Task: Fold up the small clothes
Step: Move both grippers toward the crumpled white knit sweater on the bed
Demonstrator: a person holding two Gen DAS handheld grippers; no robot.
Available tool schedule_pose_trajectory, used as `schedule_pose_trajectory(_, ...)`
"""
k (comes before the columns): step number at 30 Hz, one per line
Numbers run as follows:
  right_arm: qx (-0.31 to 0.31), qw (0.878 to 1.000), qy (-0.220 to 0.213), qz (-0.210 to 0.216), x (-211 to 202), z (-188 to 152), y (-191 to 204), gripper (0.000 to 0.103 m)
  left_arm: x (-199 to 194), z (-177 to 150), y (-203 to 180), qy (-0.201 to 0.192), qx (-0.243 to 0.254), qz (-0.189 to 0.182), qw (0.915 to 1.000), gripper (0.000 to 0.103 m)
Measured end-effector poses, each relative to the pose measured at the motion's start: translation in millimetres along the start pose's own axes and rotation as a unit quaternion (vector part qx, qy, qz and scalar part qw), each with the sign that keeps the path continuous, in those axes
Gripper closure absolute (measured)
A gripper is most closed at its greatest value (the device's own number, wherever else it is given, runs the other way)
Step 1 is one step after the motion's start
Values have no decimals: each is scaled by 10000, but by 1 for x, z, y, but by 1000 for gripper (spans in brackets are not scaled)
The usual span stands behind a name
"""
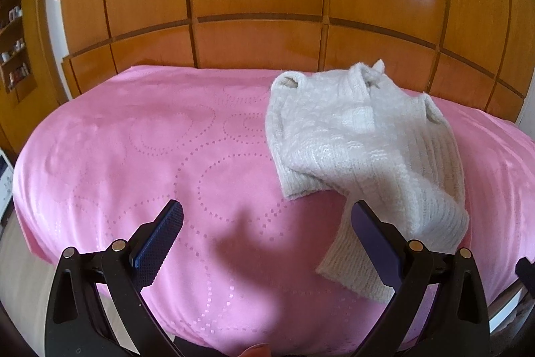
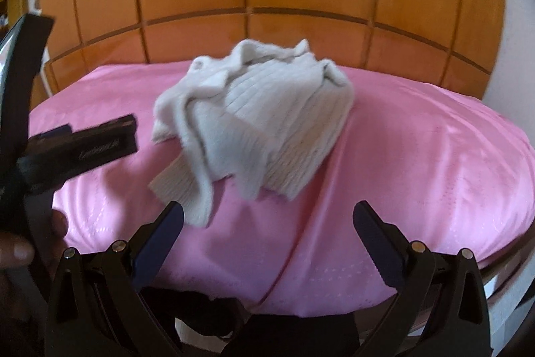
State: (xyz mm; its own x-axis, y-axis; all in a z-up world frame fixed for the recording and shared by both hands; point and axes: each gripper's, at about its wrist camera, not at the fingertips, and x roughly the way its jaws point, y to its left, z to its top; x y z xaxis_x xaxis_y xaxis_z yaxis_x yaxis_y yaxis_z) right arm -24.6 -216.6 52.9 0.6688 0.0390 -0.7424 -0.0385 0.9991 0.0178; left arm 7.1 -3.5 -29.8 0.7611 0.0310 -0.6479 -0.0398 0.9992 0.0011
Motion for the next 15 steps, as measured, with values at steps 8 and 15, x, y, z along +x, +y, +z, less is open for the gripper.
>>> schedule_pose_trajectory(8,188,9998,115,-20,2,1,-9,2,7,1,2,98,-15,63,9999,3)
schedule_pose_trajectory(15,595,9979,234,-76,6,3,-27,2,0,1,4,-4,7,103,9999,3)
